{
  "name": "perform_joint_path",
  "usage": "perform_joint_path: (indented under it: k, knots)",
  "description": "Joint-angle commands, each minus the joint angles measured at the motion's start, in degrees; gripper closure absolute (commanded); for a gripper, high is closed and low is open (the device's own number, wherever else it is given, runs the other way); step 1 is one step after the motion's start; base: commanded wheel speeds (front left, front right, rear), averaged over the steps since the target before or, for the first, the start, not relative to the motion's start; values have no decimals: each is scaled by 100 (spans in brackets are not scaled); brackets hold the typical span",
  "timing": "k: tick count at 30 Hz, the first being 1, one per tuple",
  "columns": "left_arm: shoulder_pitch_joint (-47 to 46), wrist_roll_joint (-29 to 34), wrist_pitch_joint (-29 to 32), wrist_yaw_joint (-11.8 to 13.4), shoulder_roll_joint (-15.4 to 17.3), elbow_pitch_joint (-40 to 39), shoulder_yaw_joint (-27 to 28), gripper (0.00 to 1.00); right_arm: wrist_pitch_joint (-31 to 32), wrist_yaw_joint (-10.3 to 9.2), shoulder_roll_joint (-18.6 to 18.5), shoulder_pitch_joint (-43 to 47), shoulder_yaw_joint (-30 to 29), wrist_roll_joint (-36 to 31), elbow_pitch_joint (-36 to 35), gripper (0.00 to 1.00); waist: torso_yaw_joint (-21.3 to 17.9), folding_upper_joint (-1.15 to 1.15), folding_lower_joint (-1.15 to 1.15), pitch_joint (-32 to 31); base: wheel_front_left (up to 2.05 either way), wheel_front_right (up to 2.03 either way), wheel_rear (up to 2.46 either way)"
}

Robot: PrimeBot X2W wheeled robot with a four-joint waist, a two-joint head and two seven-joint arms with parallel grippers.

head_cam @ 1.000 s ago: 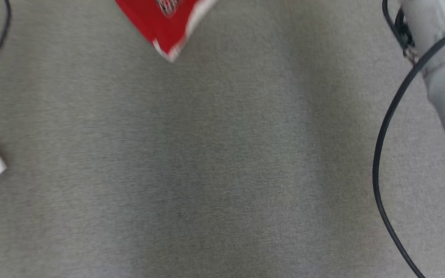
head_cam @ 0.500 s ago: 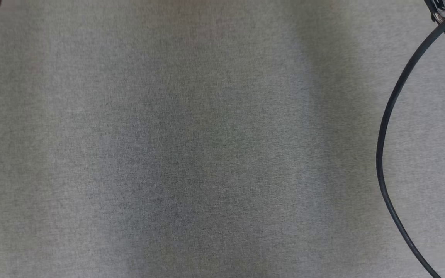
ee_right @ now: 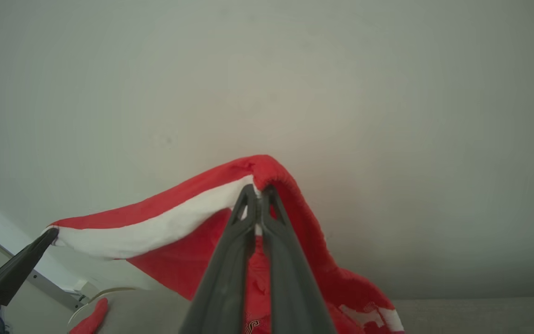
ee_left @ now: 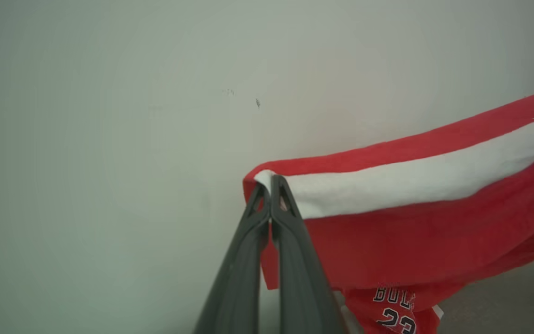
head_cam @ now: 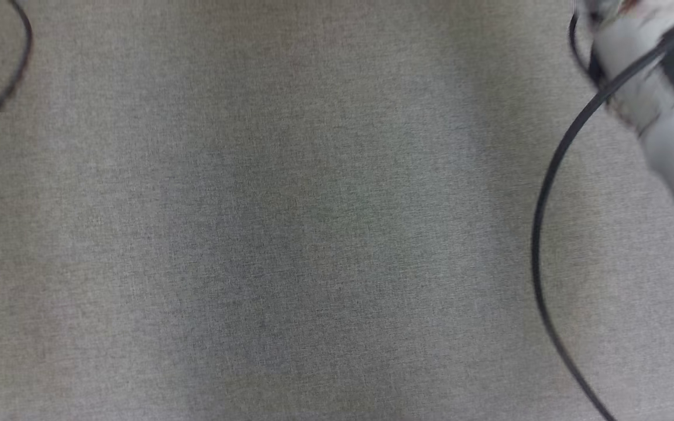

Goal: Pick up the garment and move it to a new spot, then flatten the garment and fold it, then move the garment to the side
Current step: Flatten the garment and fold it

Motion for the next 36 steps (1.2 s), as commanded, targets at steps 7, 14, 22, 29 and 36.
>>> perform_joint_path:
  k: [7, 14, 22, 29, 36]
  knots:
    - [1405, -257, -89, 79, 273, -685, 313, 100, -317, 0, -465, 1100, 846, 280, -1044, 100, -60, -1, 0, -439, 0, 0, 0]
    - [3164, -493, -94, 446, 373, -2091, 964, 100, -669, 0, -1073, 2182, 1432, 514, -1809, 100, -10, -1, 0, -871, 0, 0, 0]
    - [5059, -563, -94, 883, 371, -3524, 1466, 100, -907, 0, -1491, 3331, 1623, 754, -2532, 100, 27, -1, 0, -1259, 0, 0, 0]
    - [6698, -387, -94, 1191, 151, -4517, 1733, 100, -950, 0, -1909, 4324, 1677, 706, -3223, 100, 38, -1, 0, -1517, 0, 0, 0]
    - [7868, -21, -95, 1367, -188, -4968, 1939, 100, -947, 0, -2276, 5358, 1301, 724, -3781, 100, 49, -1, 0, -1840, 0, 0, 0]
